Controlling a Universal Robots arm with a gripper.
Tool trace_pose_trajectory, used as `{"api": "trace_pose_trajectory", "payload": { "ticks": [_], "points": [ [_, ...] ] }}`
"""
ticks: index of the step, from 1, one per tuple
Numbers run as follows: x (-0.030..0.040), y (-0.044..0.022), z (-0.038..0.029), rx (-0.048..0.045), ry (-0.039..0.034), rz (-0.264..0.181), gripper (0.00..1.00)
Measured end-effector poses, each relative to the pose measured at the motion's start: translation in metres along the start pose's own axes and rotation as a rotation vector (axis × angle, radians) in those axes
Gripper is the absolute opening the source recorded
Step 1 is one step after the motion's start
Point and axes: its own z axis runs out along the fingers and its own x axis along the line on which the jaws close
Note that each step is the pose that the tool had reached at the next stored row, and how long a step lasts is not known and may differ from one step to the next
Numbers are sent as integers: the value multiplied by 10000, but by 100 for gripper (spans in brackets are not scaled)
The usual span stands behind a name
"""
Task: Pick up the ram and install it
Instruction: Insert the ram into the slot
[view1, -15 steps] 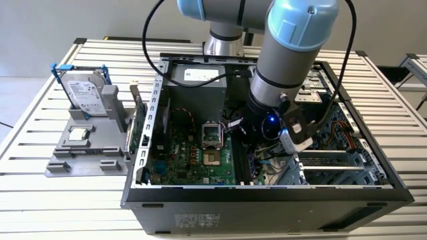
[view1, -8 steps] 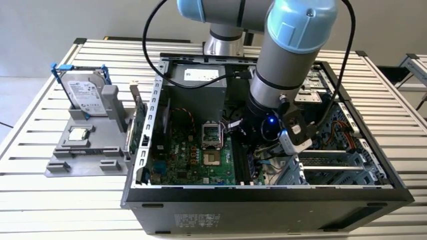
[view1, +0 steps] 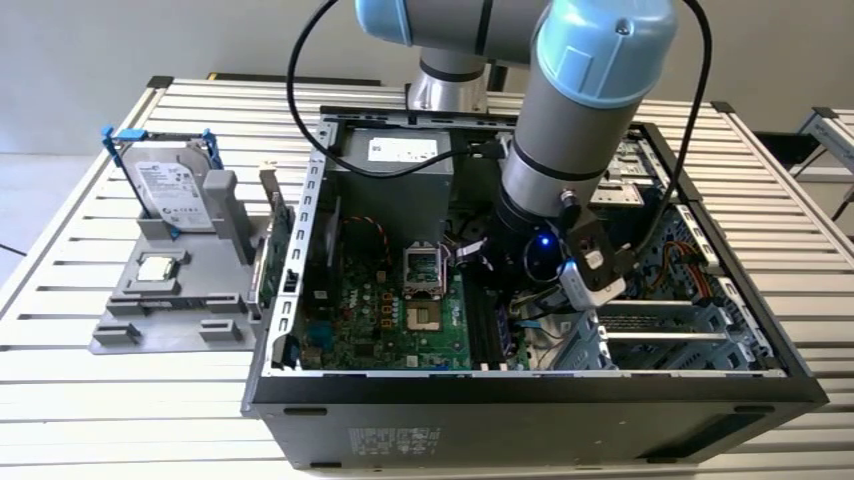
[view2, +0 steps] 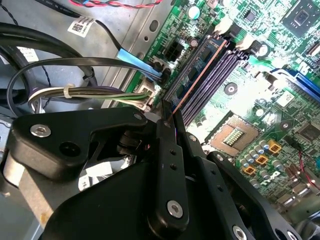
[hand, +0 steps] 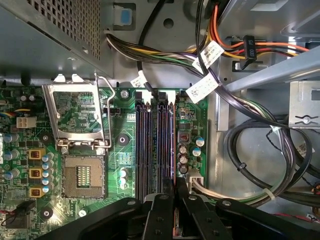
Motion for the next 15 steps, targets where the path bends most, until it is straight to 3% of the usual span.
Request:
{"api": "trace_pose_trajectory", "payload": {
  "ticks": [15],
  "points": [
    [-1,0,24,6,5,-1,0]
  ]
}}
